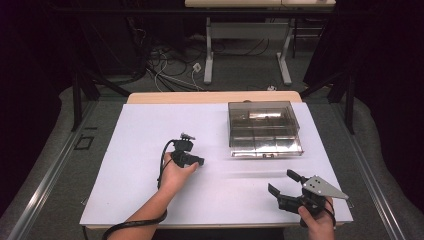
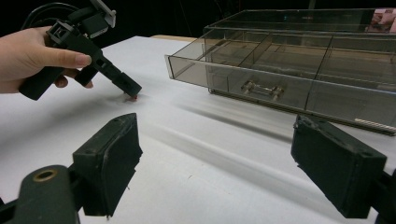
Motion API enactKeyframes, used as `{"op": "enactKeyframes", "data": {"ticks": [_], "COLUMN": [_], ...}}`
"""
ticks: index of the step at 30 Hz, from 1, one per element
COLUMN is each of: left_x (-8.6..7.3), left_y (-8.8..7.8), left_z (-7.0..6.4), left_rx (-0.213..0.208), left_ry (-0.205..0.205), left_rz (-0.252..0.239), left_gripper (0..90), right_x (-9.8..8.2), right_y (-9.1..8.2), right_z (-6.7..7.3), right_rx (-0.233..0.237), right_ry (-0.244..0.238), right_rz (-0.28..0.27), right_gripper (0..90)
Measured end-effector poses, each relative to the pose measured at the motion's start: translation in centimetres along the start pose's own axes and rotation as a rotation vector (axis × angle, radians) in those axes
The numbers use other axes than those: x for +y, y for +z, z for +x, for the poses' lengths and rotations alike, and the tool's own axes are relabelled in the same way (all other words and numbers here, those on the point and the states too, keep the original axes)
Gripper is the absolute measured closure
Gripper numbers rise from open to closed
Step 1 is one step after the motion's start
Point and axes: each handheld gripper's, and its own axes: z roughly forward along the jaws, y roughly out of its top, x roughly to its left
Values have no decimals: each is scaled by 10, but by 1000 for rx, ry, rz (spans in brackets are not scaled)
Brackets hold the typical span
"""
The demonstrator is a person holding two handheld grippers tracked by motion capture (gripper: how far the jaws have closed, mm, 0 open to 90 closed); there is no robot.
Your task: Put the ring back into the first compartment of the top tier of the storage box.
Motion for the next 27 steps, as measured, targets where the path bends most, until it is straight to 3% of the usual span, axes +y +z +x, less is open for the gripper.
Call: {"op": "enactKeyframes", "data": {"ticks": [27], "left_x": [14], "left_y": [-20], "left_z": [-6], "left_rx": [6], "left_ry": [1], "left_rz": [-50], "left_gripper": [680], "right_x": [0], "right_y": [0], "right_z": [-1], "right_rx": [-2], "right_ry": [-4], "right_rz": [2], "right_gripper": [150]}}
